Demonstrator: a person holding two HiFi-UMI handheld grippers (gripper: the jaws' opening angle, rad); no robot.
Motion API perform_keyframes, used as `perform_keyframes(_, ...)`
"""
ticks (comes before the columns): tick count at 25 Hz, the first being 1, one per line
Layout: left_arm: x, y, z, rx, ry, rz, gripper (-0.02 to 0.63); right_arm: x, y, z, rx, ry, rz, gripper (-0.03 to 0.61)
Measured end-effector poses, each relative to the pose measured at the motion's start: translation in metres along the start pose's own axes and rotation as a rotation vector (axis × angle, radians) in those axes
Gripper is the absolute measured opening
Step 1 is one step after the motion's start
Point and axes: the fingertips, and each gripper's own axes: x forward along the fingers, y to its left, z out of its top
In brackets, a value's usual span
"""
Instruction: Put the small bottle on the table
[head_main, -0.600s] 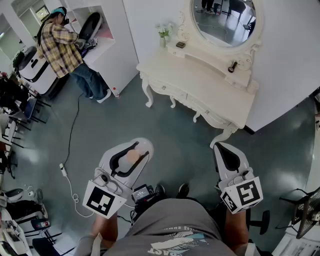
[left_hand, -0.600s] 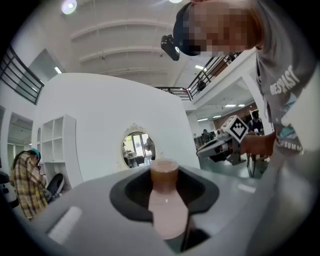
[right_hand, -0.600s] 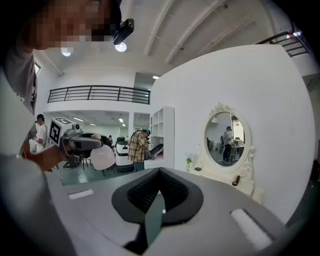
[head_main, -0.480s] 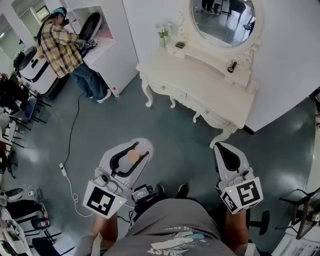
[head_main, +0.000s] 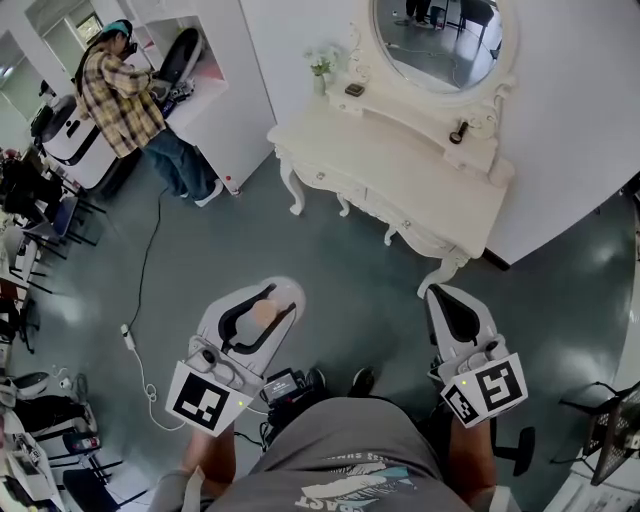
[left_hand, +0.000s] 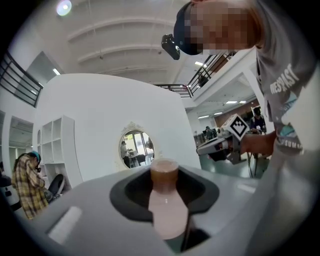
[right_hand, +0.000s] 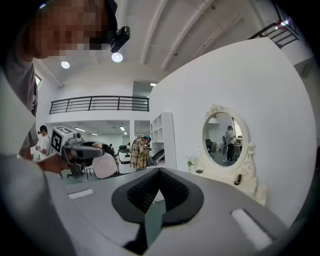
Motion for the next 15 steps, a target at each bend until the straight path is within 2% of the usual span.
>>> perform_keyframes(5,0.019,-0.017,0.007,-0.002,0.005,0.017,0.123,-0.013,-0.023,-0.005,0.002,0.000,0.025,0.050)
perform_keyframes(15,0.048,-0.025,0.013,-0.005,0.007,0.020,0.123,-0.014,-0.054,-0.014,0.007,0.026,0.028,0.078)
